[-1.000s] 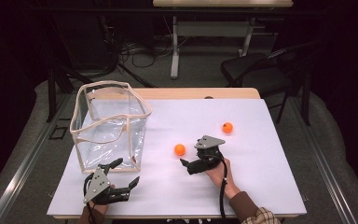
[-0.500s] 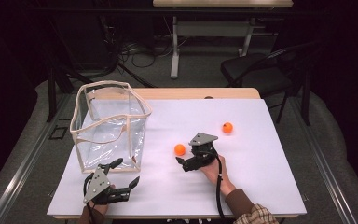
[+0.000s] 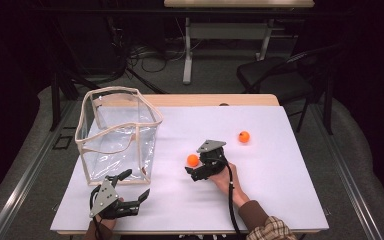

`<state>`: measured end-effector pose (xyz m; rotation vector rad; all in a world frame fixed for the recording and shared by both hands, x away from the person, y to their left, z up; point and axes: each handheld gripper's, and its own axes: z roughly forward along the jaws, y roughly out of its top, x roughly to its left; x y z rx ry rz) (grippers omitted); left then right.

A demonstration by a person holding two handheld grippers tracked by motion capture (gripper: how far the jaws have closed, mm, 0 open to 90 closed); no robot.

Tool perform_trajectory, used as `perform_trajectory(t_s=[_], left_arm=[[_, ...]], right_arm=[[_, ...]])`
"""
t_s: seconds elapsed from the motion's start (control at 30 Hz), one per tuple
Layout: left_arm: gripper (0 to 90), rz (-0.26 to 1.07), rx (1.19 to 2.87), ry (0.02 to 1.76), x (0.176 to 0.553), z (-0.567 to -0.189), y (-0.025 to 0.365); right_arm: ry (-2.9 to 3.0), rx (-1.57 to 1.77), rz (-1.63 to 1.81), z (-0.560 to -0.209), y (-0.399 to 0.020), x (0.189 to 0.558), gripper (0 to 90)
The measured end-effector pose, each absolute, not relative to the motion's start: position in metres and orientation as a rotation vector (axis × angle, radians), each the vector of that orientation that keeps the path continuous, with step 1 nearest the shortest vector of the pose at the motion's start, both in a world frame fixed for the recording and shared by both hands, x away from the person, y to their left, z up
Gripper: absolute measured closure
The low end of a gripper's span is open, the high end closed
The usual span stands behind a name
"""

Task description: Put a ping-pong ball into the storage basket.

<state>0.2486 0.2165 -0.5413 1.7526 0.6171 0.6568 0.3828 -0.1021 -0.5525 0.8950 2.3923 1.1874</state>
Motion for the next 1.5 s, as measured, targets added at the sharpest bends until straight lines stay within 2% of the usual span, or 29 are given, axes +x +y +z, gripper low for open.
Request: perform_trajectory(t_s=[0.27,0.4,0.43,0.7,0.87,1.13,1.5], left_arm=[[15.6,0.656,1.750,0.618,0.2484,-0.5412,0.2163],[15.6,0.656,1.754,0.613,0.2487,-0.5411,0.2164],[15.6,0.655,1.753,0.612,0.2488,-0.5411,0.2165],[15.5,0.656,1.752,0.613,0.2487,-0.5411,0.2165],[15.6,0.654,1.749,0.616,0.2486,-0.5411,0.2165],[15.6,0.654,1.752,0.615,0.2485,-0.5410,0.2165],[15.6,0.653,1.752,0.614,0.2482,-0.5409,0.2164]], right_arm=[[2.404,0.921,1.166,-0.5544,-0.0989,0.3879,0.0],[2.410,0.921,1.148,-0.5563,-0.0972,0.3889,7.2],[2.409,0.924,1.141,-0.5566,-0.0966,0.3889,13.0],[2.411,0.924,1.094,-0.5586,-0.0939,0.3894,30.3],[2.433,0.917,1.069,-0.5598,-0.0935,0.3900,36.0],[2.433,0.919,1.049,-0.5603,-0.0926,0.3898,49.8],[2.431,0.907,1.047,-0.5566,-0.0937,0.3881,50.4]])
